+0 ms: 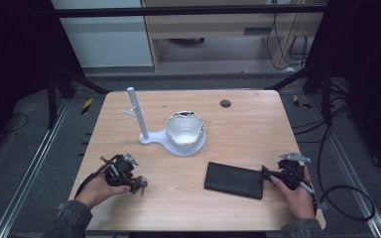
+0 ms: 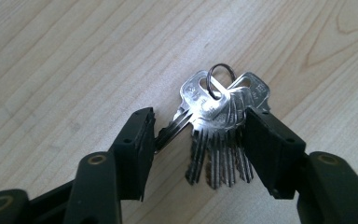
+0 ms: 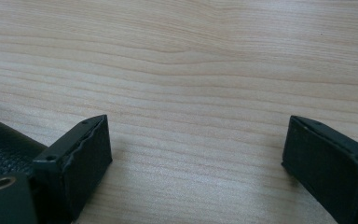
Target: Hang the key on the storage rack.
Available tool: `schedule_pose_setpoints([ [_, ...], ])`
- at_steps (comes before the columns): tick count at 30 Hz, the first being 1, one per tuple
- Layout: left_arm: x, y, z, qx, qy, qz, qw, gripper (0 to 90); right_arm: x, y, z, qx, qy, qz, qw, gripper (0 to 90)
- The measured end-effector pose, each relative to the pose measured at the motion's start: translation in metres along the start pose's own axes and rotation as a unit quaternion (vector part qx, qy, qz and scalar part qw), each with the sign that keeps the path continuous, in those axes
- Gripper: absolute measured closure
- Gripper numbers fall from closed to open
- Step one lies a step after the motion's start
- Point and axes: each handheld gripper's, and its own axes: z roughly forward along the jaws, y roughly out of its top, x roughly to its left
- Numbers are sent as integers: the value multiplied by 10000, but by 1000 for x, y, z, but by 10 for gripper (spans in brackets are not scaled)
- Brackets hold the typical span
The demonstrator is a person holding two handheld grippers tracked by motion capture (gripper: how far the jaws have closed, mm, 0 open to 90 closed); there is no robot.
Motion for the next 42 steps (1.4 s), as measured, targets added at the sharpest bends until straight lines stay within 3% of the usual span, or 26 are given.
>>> schedule_pose_setpoints([
  [2,-1,0,-1,19,7,-1,10000,464,0,0,0,1,0,0,10000,80],
  [5,-6,0,-2,46,57,-14,10000,578,0,0,0,1,-1,0,10000,80],
  [6,-9,1,-3,73,122,46,9999,641,0,0,0,1,-1,1,10000,80],
  [9,-14,2,-3,96,201,111,9997,708,0,0,0,-1,-3,1,10000,80],
  [10,-18,3,-3,195,287,238,9991,748,0,0,0,-6,-12,-9,10000,80],
  [18,-22,3,-3,219,308,182,9991,786,0,0,0,1,-4,6,10000,80],
  [20,-22,3,-3,201,364,178,9990,745,0,0,0,-8,-12,-21,10000,80],
  [21,-22,3,-3,185,387,169,9989,654,0,0,0,-4,-14,-9,10000,80],
  [27,-23,7,-4,1,463,278,9985,513,0,0,0,-4,-6,-7,10000,80],
  [31,-20,9,2,5,426,379,9984,415,0,0,0,-9,-17,-18,10000,80],
  [33,-17,10,4,39,235,286,9993,423,0,0,0,-11,-20,-14,10000,80],
  [37,-16,8,3,27,-32,110,9999,615,0,0,0,-10,-19,-14,10000,80],
  [39,-17,8,3,0,-23,81,10000,667,0,0,0,-10,-19,-15,10000,80],
  [41,-19,7,3,44,94,77,9999,819,0,0,0,-11,-20,-19,10000,80],
  [42,-20,6,3,4,166,123,9998,819,0,0,0,-11,-20,-19,10000,80],
])
